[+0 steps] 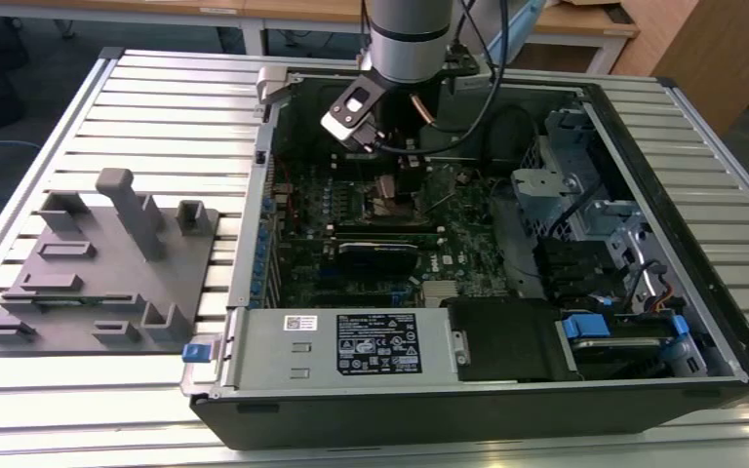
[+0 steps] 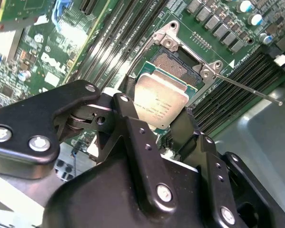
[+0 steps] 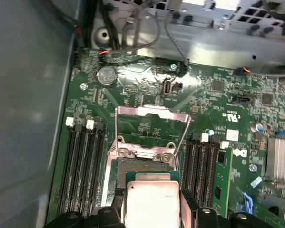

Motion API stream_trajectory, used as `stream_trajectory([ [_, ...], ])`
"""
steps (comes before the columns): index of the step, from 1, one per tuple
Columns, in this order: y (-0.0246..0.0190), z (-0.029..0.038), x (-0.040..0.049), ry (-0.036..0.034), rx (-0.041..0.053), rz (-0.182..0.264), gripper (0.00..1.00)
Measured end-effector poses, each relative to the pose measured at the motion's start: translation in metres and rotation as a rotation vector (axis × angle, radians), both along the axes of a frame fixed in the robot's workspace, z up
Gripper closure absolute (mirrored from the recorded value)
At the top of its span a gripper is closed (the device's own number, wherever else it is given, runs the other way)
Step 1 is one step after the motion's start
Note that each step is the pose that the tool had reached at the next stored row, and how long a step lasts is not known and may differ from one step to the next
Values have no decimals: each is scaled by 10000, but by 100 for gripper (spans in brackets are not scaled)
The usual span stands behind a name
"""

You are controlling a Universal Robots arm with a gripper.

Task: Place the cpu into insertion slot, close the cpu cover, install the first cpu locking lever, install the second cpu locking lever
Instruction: 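Place the cpu into insertion slot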

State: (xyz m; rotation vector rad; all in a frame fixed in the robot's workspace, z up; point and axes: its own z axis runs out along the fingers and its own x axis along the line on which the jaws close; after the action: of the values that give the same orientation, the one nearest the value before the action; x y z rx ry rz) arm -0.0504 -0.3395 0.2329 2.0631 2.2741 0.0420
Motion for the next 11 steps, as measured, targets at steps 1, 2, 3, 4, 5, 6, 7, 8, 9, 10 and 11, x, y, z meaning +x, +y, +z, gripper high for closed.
stream_trajectory([
  [1, 0, 0, 0, -1, 13, -95, 46],
  [2, 0, -1, 0, -1, 26, -186, 46],
  [3, 1, -1, 0, -1, 37, -283, 46],
  [4, 0, -1, 0, -2, 46, -393, 46],
  [5, 0, -2, 0, -1, 50, -525, 46],
  [6, 0, -3, 0, -1, 54, -655, 46],
  [7, 0, -4, 0, -2, 58, -788, 46],
  [8, 0, -5, 0, -2, 61, -921, 46],
  [9, 0, -6, 0, -2, 63, -1051, 46],
  [10, 0, -7, 0, -3, 65, -1132, 46],
  [11, 0, -8, 0, -2, 73, -1171, 46],
])
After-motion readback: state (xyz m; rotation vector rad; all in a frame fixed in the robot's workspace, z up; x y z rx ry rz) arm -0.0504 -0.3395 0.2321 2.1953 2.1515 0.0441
